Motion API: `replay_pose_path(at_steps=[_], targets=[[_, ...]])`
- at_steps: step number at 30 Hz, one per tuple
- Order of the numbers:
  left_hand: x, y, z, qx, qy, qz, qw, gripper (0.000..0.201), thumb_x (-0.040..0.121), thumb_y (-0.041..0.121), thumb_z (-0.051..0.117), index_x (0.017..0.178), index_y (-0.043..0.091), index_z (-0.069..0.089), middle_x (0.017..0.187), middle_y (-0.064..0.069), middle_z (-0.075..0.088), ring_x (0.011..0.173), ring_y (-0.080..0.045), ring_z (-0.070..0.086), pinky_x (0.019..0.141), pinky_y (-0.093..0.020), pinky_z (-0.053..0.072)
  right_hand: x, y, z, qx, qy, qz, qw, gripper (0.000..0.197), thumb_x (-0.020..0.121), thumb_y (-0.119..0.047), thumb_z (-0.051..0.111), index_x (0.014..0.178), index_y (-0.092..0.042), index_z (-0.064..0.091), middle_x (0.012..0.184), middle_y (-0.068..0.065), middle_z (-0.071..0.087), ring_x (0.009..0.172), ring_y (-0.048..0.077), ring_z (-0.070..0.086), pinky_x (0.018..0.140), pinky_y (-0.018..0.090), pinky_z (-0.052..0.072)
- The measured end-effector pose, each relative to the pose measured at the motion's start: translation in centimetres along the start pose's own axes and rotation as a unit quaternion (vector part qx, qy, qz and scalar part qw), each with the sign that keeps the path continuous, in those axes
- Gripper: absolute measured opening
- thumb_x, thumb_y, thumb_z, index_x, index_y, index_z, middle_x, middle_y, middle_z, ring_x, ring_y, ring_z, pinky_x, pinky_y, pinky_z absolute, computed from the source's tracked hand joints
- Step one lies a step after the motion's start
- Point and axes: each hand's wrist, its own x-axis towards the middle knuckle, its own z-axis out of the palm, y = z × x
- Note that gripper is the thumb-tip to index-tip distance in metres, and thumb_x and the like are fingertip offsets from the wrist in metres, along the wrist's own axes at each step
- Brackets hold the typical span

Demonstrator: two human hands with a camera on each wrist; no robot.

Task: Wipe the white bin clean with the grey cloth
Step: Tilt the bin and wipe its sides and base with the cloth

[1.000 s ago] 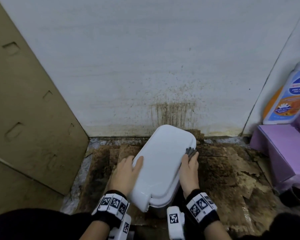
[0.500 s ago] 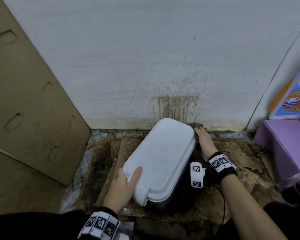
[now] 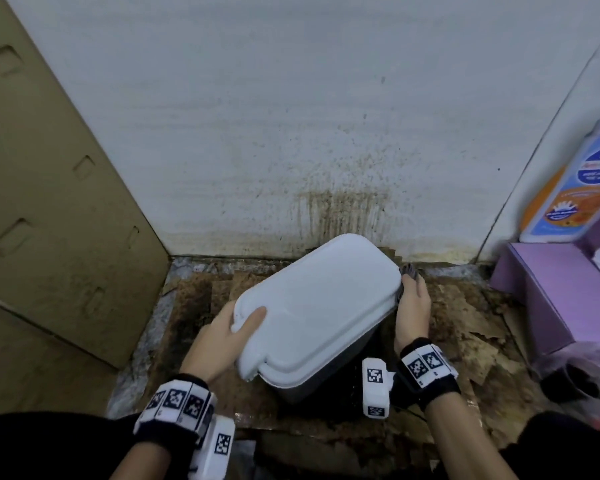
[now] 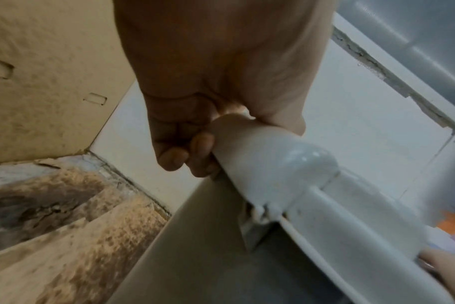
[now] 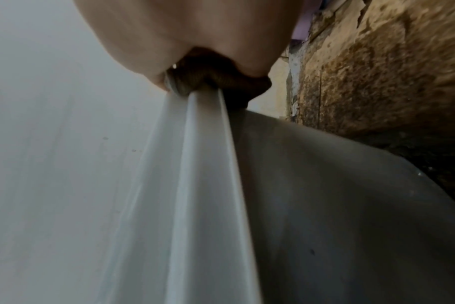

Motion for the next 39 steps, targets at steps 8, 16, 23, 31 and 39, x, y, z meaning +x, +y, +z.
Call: replay_pose_path(at_steps=[8, 16, 23, 31, 39], targets=[[3.6, 0.1, -1.4, 0.097, 0.028, 0.008, 0.995, 0.058, 0.09, 0.077, 0.037, 0.139, 0.046, 0.043, 0.133, -0.004, 0.063, 0.113, -0.031, 0.06, 0.084, -0.039, 0.05, -4.7, 2.9, 0.1, -0.042, 0.094, -0.021, 0.994, 0.043, 0.102, -0.037, 0.041, 0.144, -0.028, 0.045, 0.137, 0.0, 0.056, 0.123, 0.025, 0.053, 0.105, 0.046, 0.044], [2.8, -0.8, -0.2, 0.153, 0.092, -0.033, 0.983, 0.078, 0.091, 0.078, 0.025, 0.146, 0.024, 0.037, 0.143, -0.011, 0.047, 0.121, -0.034, 0.053, 0.093, -0.045, 0.043, -2.5, 2.2, -0.5, -0.087, 0.023, -0.003, 0.996, 0.04, 0.1, -0.037, 0.04, 0.137, -0.026, 0.05, 0.13, 0.003, 0.06, 0.115, 0.026, 0.057, 0.098, 0.044, 0.047], [0.9, -2.3, 0.7, 0.092, 0.089, -0.076, 0.989, 0.072, 0.088, 0.08, 0.031, 0.107, 0.012, 0.045, 0.1, -0.011, 0.061, 0.087, -0.03, 0.061, 0.074, -0.041, 0.049, -0.8, -1.7, -1.3, -0.079, -0.096, 0.04, 0.991, 0.028, 0.104, -0.028, 0.046, 0.131, -0.024, 0.052, 0.108, -0.009, 0.061, 0.088, 0.005, 0.055, 0.093, 0.035, 0.044], [1.7, -1.2, 0.0, 0.047, 0.085, -0.023, 0.995, 0.059, 0.096, 0.068, 0.028, 0.116, 0.015, 0.044, 0.109, -0.011, 0.063, 0.09, -0.024, 0.06, 0.069, -0.037, 0.042, -2.2, 0.7, -1.4, -0.159, -0.009, -0.05, 0.986, 0.032, 0.101, -0.032, 0.041, 0.121, -0.018, 0.061, 0.108, 0.004, 0.062, 0.095, 0.02, 0.055, 0.08, 0.036, 0.042], [4.0, 0.0, -0.7, 0.062, 0.031, -0.012, 0.998, 0.064, 0.1, 0.065, 0.025, 0.133, 0.014, 0.045, 0.122, -0.011, 0.061, 0.095, -0.025, 0.056, 0.075, -0.038, 0.04, -4.3, 2.1, -1.9, -0.134, 0.054, -0.08, 0.986, 0.032, 0.102, -0.031, 0.043, 0.124, -0.017, 0.062, 0.108, 0.002, 0.062, 0.1, 0.024, 0.055, 0.087, 0.03, 0.037]])
